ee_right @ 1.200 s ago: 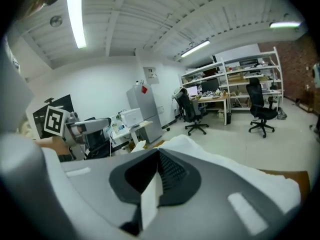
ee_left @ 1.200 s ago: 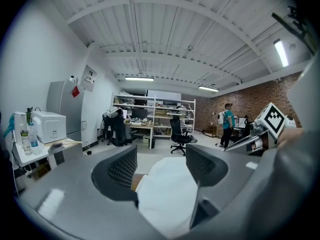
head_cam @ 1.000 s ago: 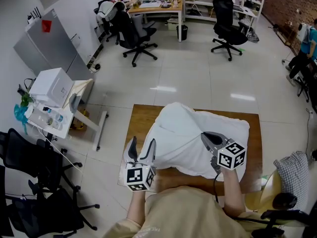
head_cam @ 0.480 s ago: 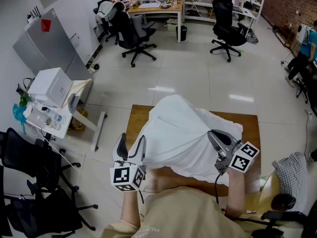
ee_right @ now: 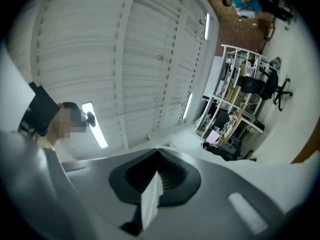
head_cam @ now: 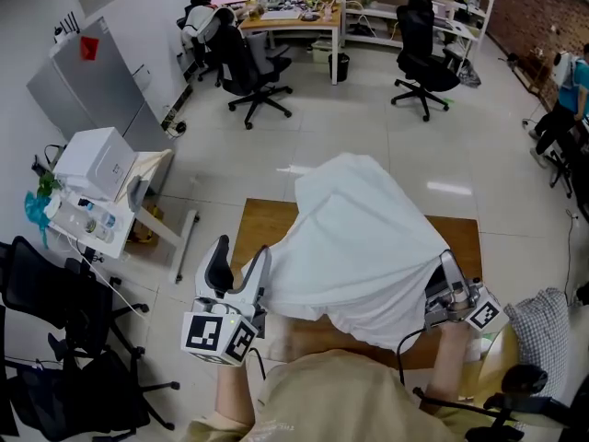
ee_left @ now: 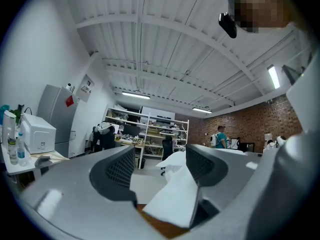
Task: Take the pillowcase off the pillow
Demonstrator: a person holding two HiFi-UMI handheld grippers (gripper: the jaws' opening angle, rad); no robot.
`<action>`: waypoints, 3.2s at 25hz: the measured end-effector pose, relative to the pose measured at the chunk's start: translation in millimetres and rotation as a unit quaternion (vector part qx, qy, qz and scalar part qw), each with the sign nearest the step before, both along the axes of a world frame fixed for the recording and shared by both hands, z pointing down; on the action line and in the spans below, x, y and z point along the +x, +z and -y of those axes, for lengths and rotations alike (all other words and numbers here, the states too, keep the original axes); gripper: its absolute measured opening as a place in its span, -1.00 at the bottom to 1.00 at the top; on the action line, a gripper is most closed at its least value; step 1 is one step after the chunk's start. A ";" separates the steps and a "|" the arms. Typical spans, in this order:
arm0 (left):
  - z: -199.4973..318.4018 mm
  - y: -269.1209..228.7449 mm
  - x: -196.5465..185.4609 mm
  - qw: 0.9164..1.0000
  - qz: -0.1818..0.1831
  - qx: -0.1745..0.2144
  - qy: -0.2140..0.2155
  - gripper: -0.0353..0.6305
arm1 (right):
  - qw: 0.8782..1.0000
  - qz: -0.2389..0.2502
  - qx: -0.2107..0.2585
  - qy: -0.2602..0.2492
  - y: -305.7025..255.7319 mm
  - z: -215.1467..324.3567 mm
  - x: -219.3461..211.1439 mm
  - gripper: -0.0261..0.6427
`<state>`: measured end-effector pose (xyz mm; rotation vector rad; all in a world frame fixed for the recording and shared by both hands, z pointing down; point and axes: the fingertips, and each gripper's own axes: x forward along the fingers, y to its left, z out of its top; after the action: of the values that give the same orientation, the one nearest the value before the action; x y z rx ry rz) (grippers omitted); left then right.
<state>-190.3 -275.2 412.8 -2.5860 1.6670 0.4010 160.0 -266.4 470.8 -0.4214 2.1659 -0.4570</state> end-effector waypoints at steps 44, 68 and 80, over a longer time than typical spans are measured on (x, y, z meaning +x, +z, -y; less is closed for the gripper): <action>-58.5 -13.9 123.3 0.898 0.064 -0.154 0.407 -0.27 | 0.968 -0.169 -0.080 0.167 74.8 -81.9 61.0 -0.92; -51.4 60.0 161.7 0.886 0.229 -0.180 0.361 -0.82 | 0.946 -0.201 -0.104 0.233 78.2 -70.1 63.3 -0.23; -60.4 30.4 183.9 0.875 0.170 -0.171 0.421 -0.86 | 0.847 -0.505 0.112 0.119 -48.7 -109.2 -128.1 -0.33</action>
<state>-6.5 -214.8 443.3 -3.2665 0.4607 -0.3740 31.9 -157.2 422.1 -0.9341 3.0597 0.2542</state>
